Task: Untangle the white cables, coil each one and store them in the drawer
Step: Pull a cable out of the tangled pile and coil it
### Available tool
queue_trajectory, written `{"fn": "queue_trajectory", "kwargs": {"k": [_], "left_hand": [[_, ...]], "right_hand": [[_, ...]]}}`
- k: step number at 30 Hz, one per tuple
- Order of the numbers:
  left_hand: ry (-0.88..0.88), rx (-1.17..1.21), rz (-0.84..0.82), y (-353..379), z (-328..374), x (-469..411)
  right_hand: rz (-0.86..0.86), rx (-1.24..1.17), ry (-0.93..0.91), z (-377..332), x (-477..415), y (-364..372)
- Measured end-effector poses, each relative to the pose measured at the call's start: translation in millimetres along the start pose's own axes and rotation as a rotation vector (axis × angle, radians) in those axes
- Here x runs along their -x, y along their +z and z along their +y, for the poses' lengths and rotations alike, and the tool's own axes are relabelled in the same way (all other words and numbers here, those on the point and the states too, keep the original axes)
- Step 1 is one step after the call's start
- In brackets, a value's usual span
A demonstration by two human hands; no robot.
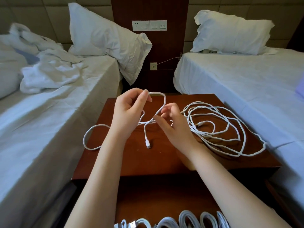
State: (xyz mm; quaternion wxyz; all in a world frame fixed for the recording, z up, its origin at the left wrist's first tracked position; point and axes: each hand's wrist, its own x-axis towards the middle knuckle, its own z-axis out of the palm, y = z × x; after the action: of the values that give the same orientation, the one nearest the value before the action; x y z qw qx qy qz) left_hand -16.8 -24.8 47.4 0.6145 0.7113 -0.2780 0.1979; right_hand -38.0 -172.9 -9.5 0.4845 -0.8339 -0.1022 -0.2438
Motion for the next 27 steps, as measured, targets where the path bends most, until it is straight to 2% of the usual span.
{"fn": "queue_trajectory", "kwargs": {"k": [3, 5, 7, 10, 11, 13, 15, 18, 21, 24, 27], "left_hand": [[-0.050, 0.136, -0.073, -4.1, 0.5, -0.8], [-0.057, 0.087, -0.085, -3.9, -2.3, -1.4], [-0.014, -0.072, 0.044, -0.1, -10.1, -2.4], [0.163, -0.525, 0.309, 2.9, -27.7, -4.4], [0.239, -0.610, 0.330, 2.5, -30.8, -4.5], [0.308, -0.596, 0.217, 3.3, -28.5, -3.0], [0.214, -0.582, 0.020, 8.7, -24.4, 0.6], [-0.118, -0.679, -0.321, 22.0, -21.3, 5.6], [-0.310, -0.648, -0.570, 31.6, -28.7, 8.5], [-0.430, -0.478, -0.583, 36.2, -37.8, 10.0], [-0.524, -0.307, -0.463, 33.3, -37.4, 7.3]], "right_hand": [[0.038, 0.030, 0.006, 1.8, -0.1, -2.2], [0.042, 0.006, -0.032, 1.6, -0.8, -4.3], [0.046, -0.050, -0.035, 0.3, -0.8, -5.8], [0.124, -0.092, 0.019, -2.2, -0.8, -6.6], [0.163, -0.095, 0.041, -2.3, -1.2, -7.6], [0.247, -0.119, 0.101, -2.0, -3.6, -11.7], [0.330, -0.165, 0.163, -0.1, -6.3, -17.4], [0.394, -0.194, 0.217, 0.7, -8.8, -23.6], [0.427, -0.192, 0.238, 1.1, -10.6, -27.7], [0.450, -0.191, 0.273, 3.2, -12.0, -29.8], [0.466, -0.183, 0.335, 11.0, -13.0, -31.4]]}}
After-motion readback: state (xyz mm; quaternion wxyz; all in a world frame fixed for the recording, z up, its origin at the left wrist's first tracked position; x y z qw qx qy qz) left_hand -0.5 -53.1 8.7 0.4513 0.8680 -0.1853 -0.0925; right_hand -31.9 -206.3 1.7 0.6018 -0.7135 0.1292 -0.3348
